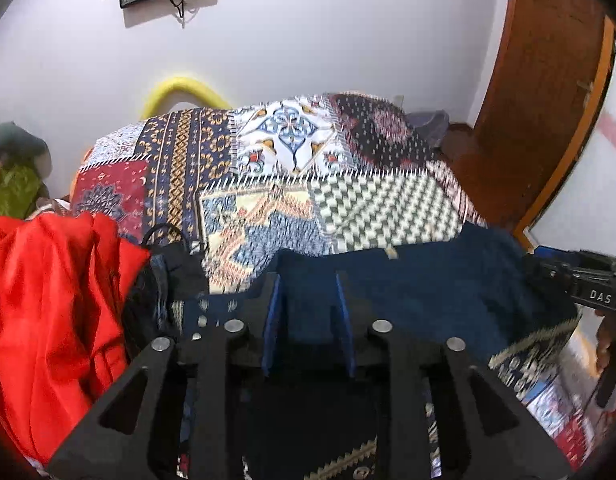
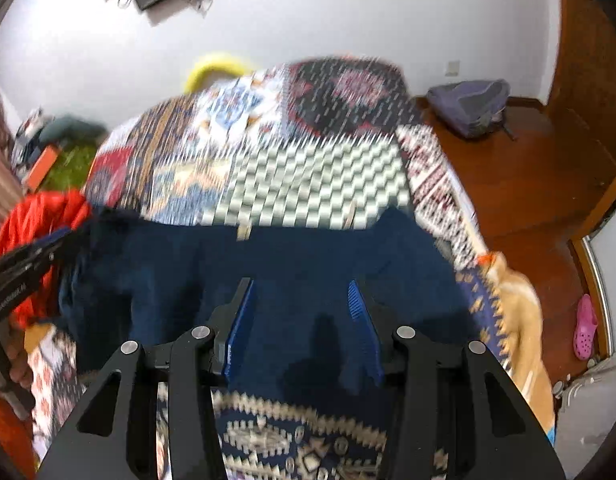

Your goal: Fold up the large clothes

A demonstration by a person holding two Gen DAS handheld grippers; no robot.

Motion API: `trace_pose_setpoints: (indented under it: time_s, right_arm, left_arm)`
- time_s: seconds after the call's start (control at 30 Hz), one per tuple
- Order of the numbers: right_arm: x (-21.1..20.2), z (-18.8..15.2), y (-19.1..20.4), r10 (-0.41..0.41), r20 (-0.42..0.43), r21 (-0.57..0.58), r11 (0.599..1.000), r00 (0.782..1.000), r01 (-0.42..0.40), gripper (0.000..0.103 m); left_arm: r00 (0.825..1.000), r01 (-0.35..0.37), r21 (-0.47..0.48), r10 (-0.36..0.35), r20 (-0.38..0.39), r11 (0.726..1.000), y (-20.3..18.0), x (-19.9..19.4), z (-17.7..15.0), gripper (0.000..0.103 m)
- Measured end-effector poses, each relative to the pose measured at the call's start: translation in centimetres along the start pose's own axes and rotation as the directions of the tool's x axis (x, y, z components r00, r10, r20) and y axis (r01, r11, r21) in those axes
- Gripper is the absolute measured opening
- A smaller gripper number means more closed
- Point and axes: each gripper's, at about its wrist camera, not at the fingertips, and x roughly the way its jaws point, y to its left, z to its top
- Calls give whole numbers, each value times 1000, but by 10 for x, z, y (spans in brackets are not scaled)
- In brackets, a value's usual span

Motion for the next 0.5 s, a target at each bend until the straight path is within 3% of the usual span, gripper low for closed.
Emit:
trace_pose_setpoints:
  time_s: [0.13,0.23,0.33,0.43,0.5]
  right_arm:
    - [18,-18,0,11,-96,-47,999,995,-15,44]
    - [39,-34,4,-29,-187,-103,995,982,9,44]
    - [43,-43,1,-57,-187,-152,988,981,28,44]
    - [33,-45,-5,-88,-163,-156,986,983,62,44]
    - [23,-50,-10,-108,-144,-164,983,984,84,44]
  left_arm:
    - [997,56,17,-55,-54,998,-9,6,-29,41]
    - [992,72,55,-67,-103,996,-17,14,-51,45]
    - [989,15,88,-2,-148,996,-19,33,-65,45]
    - [982,-79,58,88,-165,995,-1,51,-74,46]
    - [984,-67,31,71,-162,997,8,55,-83,46]
